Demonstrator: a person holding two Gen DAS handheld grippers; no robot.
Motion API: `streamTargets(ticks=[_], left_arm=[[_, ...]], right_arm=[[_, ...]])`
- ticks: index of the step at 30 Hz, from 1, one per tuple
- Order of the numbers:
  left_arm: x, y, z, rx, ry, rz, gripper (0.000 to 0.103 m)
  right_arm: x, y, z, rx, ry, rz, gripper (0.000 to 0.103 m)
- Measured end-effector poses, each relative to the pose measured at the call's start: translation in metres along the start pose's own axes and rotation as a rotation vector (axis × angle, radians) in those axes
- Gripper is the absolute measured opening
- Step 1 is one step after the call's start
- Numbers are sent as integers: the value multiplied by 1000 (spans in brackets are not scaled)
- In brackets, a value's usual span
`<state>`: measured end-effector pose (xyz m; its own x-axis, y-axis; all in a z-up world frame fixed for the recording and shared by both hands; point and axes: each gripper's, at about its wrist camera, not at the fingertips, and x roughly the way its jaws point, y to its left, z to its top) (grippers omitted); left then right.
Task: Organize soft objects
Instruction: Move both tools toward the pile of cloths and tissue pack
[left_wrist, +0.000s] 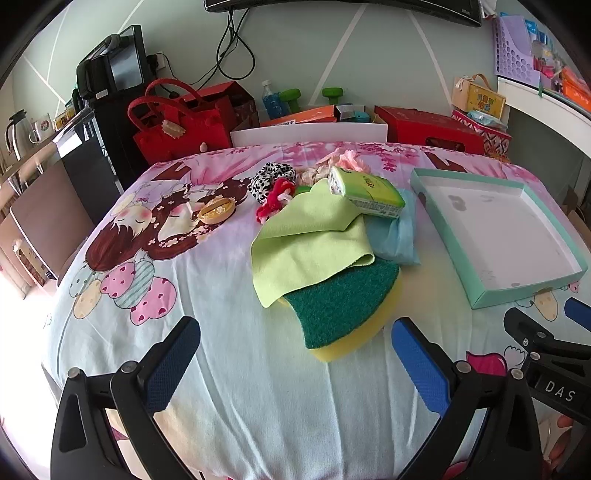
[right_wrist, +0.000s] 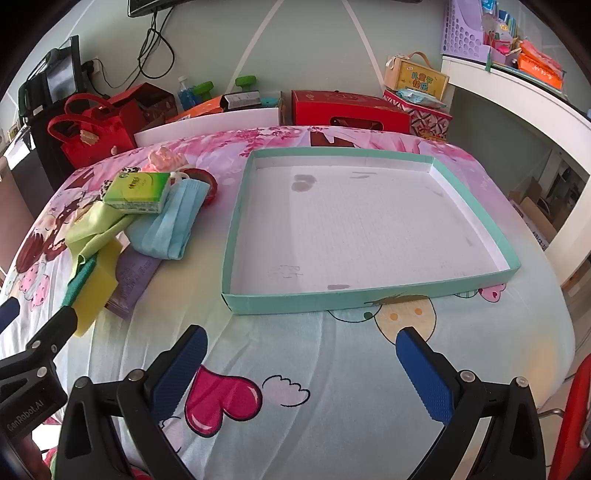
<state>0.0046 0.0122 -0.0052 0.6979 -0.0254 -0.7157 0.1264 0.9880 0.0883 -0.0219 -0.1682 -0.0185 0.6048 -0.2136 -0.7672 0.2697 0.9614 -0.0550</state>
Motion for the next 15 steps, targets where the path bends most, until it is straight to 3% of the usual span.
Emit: streamTargets(ticks=[15], left_arm=[[3, 1, -1, -6, 11, -2, 103]], right_arm=[[1, 1, -1, -1, -2, 1, 103]])
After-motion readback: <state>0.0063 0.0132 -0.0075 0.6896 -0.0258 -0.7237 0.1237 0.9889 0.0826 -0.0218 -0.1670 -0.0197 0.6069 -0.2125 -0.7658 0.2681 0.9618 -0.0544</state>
